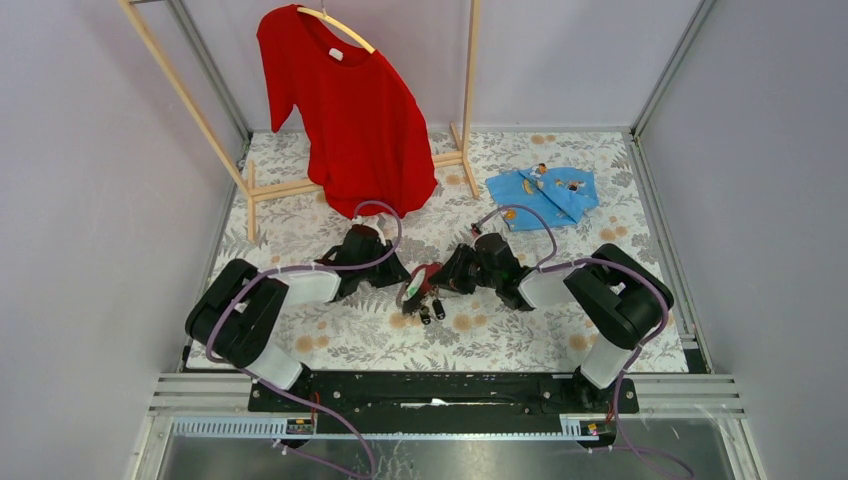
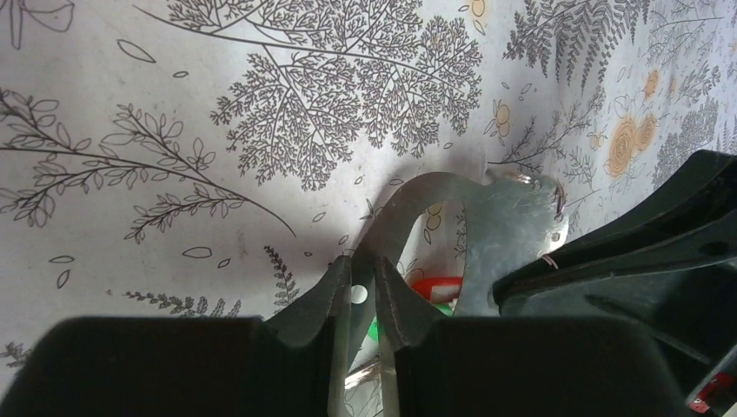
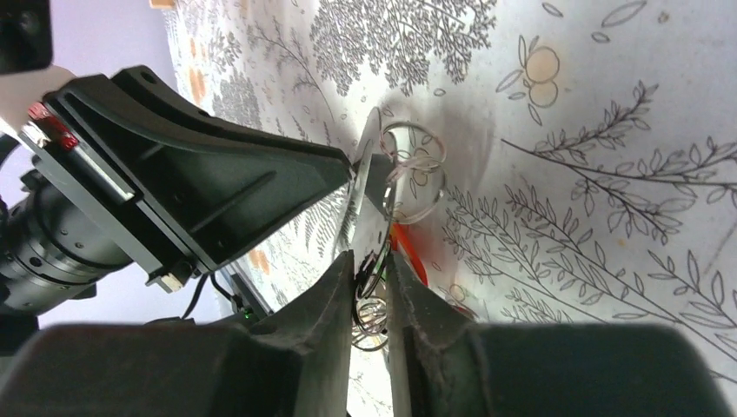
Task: Remove the keys from the keyring
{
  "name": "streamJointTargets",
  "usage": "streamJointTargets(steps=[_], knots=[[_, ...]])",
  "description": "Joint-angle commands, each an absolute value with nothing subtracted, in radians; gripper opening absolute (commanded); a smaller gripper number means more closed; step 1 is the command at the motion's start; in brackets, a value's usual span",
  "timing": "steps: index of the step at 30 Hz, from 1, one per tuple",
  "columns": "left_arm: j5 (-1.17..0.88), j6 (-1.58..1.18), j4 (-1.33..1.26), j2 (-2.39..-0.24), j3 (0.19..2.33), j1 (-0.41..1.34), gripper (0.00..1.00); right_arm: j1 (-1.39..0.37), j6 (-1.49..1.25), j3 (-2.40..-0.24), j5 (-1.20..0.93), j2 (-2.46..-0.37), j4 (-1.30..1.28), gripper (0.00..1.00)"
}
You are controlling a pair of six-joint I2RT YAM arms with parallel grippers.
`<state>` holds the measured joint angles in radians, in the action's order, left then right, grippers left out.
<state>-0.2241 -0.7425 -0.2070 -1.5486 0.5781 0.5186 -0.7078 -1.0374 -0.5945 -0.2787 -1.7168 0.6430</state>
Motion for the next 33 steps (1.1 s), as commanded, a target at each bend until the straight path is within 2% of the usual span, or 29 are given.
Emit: streamJointTargets(steps=[1, 2, 5, 8, 14, 18, 27, 33], knots=[[-0.307, -0.761, -0.167, -1.516, 0.555, 0.535, 0.19, -0.701, -1.048, -0.628, -0.333, -1.714, 0.784, 0.2], [-0.306, -0.76, -0.162, -1.508, 0.553, 0.534, 0.19, -0.7, -1.042, -0.634, -0.337, -1.717, 0.777, 0.17], [-0.301, -0.754, -0.134, -1.476, 0.558, 0.529, 0.21, -0.694, -1.03, -0.647, -0.356, -1.721, 0.759, 0.0], [-0.293, -0.749, -0.096, -1.43, 0.564, 0.513, 0.25, -0.687, -1.003, -0.644, -0.363, -1.704, 0.742, 0.0], [-0.294, -0.72, 0.033, -1.301, 0.59, 0.445, 0.49, -0.652, -0.962, -0.606, -0.446, -1.664, 0.815, 0.0], [-0.376, -0.695, 0.089, -1.225, 0.59, 0.39, 0.57, -0.632, -0.974, -0.562, -0.515, -1.64, 0.911, 0.0], [-0.607, -0.725, 0.063, -1.111, 0.597, 0.364, 0.66, -0.62, -1.092, -0.519, -0.669, -1.626, 1.114, 0.0], [-0.695, -0.747, 0.066, -1.073, 0.619, 0.358, 0.66, -0.615, -1.103, -0.527, -0.702, -1.548, 1.071, 0.0]])
